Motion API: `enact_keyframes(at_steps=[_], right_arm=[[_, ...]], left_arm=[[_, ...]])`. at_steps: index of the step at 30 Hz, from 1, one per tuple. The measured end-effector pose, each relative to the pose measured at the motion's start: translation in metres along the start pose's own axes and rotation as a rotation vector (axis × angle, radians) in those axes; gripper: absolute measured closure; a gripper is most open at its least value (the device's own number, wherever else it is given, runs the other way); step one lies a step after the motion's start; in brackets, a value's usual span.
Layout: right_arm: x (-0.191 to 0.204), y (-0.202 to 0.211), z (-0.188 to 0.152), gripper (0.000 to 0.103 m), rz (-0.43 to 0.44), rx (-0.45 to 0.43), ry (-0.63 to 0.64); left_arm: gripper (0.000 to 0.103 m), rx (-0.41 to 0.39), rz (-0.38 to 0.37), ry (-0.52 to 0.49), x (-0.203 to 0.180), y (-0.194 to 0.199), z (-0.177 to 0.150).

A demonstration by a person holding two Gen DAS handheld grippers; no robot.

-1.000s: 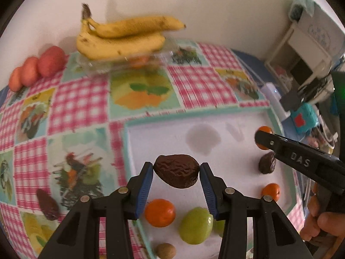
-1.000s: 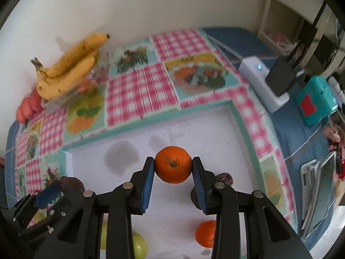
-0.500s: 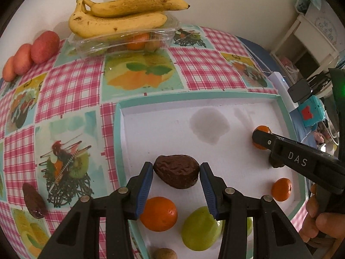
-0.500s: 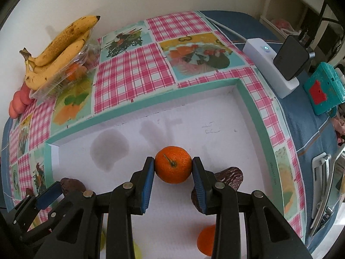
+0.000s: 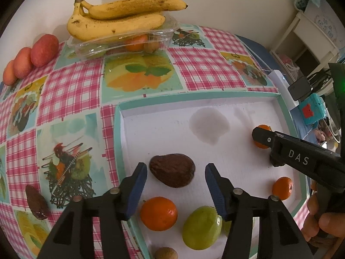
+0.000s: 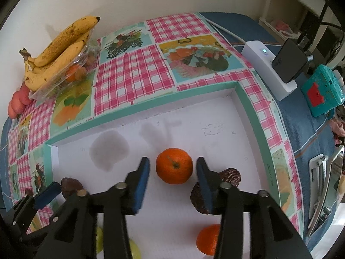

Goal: Organize fruits
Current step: 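Carry the tangerine and date into the white tray and open both tools, then move both open tools back over the remaining date and kiwi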

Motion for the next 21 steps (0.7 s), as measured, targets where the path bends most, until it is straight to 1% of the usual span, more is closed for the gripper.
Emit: enact_keyframes(at_steps=[3, 5, 6, 11, 12, 13, 14, 18, 20, 21], right_arm=[[0.001, 0.005, 0.002, 0.053, 0.004, -0.01, 0.001], [0.003, 0.011, 0.005, 0.05, 0.007, -0.022, 0.004], [0.003, 0.014, 0.006, 0.046, 0.008, -0.03, 0.005], [0.006, 0.03, 0.012, 0.044, 0.01, -0.066, 0.009], [0.006, 0.032, 0.013, 0.039, 0.009, -0.073, 0.009], [0.006, 0.035, 0.014, 0.031, 0.008, -0.078, 0.009], [0.007, 0.036, 0.015, 0.028, 0.007, -0.083, 0.007], [0.01, 0.038, 0.014, 0.026, 0.006, -0.085, 0.004], [0.013, 0.037, 0.013, 0.026, 0.004, -0.08, 0.01], [0.017, 0.038, 0.012, 0.026, 0.005, -0.078, 0.016]], left_arm=[[0.042, -0.007, -0.001, -0.001, -0.001, 0.005, 0.002], [0.038, -0.013, -0.002, -0.004, -0.001, 0.009, 0.004], [0.037, -0.019, -0.002, -0.004, 0.0, 0.012, 0.005], [0.029, -0.037, 0.024, 0.021, 0.011, 0.026, 0.011], [0.028, -0.04, 0.028, 0.029, 0.014, 0.028, 0.012], [0.026, -0.043, 0.033, 0.038, 0.018, 0.031, 0.013], [0.026, -0.045, 0.041, 0.05, 0.023, 0.033, 0.014], [0.02, -0.064, 0.09, 0.105, 0.049, 0.044, 0.016], [0.012, -0.077, 0.117, 0.14, 0.064, 0.049, 0.017], [0.011, -0.084, 0.131, 0.162, 0.073, 0.052, 0.017]])
Point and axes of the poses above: each gripper's, at about its wrist camera, not at the fingertips, and y roughly against the way its jaws point, x to its left, z to its top, the point moved 10 cm from there along -y, roughly the way its jaws point, and after that the axes turned 3 degrees about -y, right-handed, at the moved point
